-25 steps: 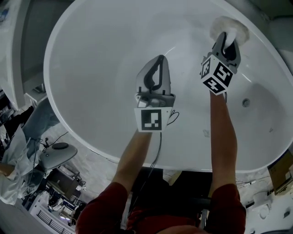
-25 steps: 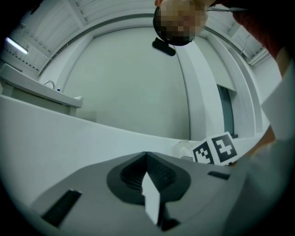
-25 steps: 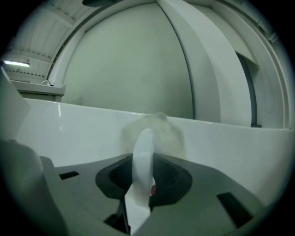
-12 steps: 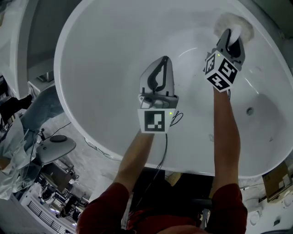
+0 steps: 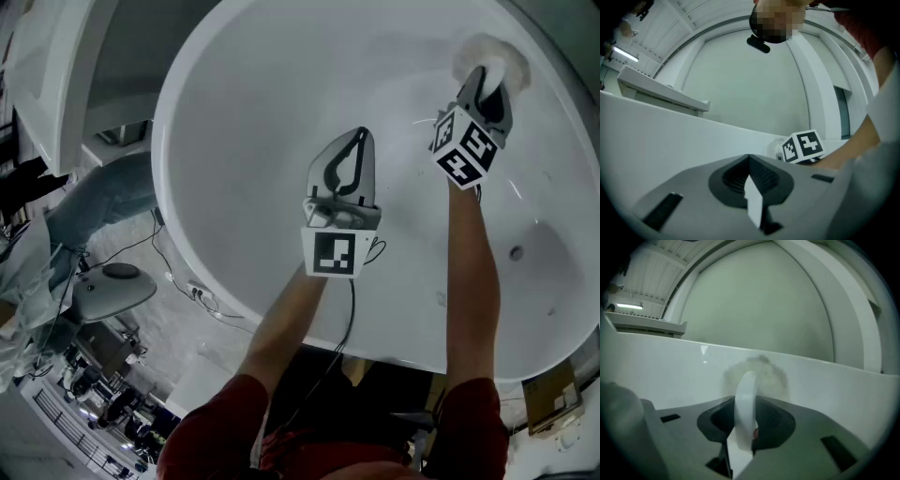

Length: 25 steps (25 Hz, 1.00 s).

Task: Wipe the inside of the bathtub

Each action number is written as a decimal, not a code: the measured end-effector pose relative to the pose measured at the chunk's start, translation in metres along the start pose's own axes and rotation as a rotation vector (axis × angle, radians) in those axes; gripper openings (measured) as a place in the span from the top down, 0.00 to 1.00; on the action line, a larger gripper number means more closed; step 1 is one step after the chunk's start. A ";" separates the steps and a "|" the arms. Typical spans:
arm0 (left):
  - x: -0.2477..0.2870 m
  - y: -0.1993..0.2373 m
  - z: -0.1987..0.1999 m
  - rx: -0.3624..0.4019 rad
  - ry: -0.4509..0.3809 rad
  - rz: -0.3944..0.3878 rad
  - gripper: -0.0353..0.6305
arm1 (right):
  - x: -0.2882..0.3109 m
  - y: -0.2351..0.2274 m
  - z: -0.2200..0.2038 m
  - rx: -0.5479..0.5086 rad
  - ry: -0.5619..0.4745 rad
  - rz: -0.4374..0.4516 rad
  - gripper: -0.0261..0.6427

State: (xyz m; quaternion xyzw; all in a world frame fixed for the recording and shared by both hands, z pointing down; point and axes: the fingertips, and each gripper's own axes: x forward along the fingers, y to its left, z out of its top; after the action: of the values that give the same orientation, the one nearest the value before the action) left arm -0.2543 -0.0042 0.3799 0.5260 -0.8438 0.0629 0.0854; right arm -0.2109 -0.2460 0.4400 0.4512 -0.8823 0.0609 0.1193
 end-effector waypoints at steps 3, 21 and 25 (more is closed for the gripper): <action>-0.001 0.013 0.002 -0.022 -0.008 0.020 0.92 | 0.005 0.017 0.005 -0.005 0.005 0.008 0.82; 0.003 0.060 0.056 -0.103 -0.031 -0.077 0.92 | 0.002 0.074 0.021 -0.047 0.122 0.087 0.82; 0.005 0.060 0.086 -0.104 -0.067 -0.089 0.92 | -0.034 0.081 0.037 -0.064 0.118 0.141 0.82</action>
State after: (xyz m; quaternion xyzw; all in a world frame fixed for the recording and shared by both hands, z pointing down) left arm -0.3174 0.0009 0.2963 0.5597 -0.8241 -0.0025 0.0868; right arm -0.2627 -0.1796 0.3955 0.3798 -0.9047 0.0673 0.1810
